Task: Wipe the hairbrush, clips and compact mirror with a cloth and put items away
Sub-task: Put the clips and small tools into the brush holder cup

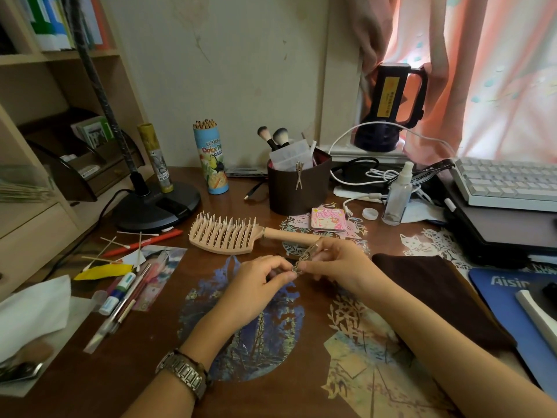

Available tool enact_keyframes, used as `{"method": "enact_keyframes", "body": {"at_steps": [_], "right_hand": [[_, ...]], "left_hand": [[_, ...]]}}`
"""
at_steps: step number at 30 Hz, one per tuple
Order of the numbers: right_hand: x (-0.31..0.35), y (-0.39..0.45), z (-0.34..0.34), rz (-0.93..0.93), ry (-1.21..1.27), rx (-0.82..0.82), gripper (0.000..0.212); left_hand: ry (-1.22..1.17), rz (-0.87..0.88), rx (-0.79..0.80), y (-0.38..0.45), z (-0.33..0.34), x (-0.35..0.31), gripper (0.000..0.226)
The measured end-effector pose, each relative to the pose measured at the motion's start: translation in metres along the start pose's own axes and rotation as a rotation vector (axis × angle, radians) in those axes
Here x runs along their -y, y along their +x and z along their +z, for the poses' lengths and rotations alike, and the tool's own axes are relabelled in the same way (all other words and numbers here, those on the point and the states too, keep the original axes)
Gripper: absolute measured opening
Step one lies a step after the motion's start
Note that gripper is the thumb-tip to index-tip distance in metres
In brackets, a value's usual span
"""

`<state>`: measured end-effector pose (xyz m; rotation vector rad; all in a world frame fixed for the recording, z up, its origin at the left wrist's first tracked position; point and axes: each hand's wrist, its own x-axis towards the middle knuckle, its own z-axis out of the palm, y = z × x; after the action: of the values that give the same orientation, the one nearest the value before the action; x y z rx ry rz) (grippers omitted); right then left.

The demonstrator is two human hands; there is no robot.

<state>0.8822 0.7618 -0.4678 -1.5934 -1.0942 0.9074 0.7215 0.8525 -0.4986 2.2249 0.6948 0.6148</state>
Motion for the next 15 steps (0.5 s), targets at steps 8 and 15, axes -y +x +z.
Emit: {"method": "enact_keyframes", "body": {"at_steps": [8,15], "right_hand": [[0.002,0.001,-0.009,0.001,0.081,0.000,0.014],[0.005,0.002,-0.021,-0.050,0.047,-0.035,0.020]], "left_hand": [[-0.162,-0.011,-0.003,-0.001,-0.002,-0.007,0.008],[-0.185,-0.038,0.000,-0.001,-0.003,-0.010,0.009]]}}
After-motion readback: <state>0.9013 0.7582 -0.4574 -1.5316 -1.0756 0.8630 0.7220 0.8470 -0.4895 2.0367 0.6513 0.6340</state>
